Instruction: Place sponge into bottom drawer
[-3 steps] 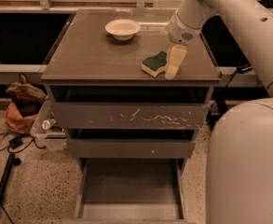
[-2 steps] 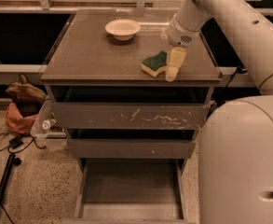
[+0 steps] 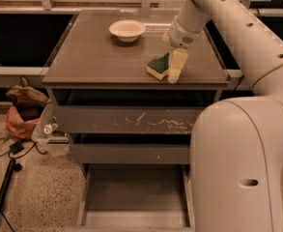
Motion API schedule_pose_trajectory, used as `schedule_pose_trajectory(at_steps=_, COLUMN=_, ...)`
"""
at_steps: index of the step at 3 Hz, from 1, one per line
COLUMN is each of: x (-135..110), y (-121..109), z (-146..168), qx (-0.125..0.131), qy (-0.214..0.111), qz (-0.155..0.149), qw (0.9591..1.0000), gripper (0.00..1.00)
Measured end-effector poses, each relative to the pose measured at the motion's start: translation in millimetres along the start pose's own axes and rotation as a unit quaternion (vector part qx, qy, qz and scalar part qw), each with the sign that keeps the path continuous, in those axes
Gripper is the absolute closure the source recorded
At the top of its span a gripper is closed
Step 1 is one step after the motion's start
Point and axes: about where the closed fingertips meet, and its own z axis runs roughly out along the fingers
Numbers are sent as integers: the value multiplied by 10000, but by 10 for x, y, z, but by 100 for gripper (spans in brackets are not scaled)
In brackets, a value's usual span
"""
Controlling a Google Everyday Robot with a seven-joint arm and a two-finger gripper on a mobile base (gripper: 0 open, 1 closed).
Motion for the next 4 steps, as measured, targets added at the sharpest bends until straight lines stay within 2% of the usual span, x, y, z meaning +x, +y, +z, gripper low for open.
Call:
schedule_pose_trajectory(at_steps=3, x=-31, y=-58, z=213, qx=-337, qy=1, qz=-89, qw=9994, gripper=0)
schedule_pose_trajectory(at_steps=4, x=-38, y=-15, z=345, qx=-598, qy=-12, qz=-62, qw=9982, gripper=18)
